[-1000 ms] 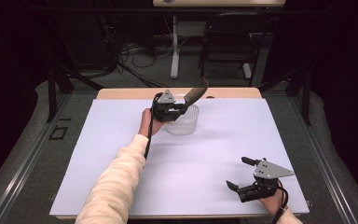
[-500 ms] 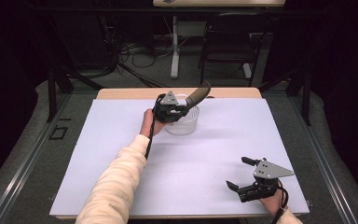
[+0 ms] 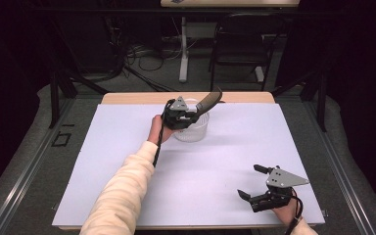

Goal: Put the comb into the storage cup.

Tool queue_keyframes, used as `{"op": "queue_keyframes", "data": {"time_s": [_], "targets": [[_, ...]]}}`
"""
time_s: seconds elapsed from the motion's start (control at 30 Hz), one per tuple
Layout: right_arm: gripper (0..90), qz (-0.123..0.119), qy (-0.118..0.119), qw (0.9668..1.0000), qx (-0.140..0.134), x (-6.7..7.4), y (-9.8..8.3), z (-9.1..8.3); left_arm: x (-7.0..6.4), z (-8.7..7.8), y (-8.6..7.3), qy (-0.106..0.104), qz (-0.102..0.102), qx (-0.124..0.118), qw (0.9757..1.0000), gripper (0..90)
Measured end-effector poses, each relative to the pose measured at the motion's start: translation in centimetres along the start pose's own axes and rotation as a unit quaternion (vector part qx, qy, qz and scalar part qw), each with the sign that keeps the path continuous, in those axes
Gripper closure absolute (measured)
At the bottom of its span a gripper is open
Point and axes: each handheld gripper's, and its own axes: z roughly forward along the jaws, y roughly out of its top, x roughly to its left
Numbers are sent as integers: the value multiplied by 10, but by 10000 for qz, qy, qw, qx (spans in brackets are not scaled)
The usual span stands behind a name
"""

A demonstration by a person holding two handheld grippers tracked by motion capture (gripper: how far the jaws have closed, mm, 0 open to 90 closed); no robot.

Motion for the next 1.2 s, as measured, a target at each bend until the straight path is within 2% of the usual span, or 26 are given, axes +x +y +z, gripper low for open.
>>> {"op": "queue_keyframes", "data": {"time_s": [0.5,0.67,0.8,0.93,1.07,1.2], "targets": [[0,-2,-11,10000,11,0,0,0,-3,5,-1,-36,4,138,9999,715],[0,6,-6,10000,17,0,0,0,-3,6,-2,-41,-46,106,9999,708],[0,9,-3,10000,18,0,0,0,-3,4,-1,-2,-92,71,9999,605],[0,9,-4,10000,12,0,0,0,-2,1,-1,20,-243,61,9997,443],[0,6,-2,10000,20,0,0,0,-1,-6,1,58,-349,-19,9994,341],[0,3,-4,10000,22,0,0,0,-2,-16,6,195,-347,-64,9992,248]]}}
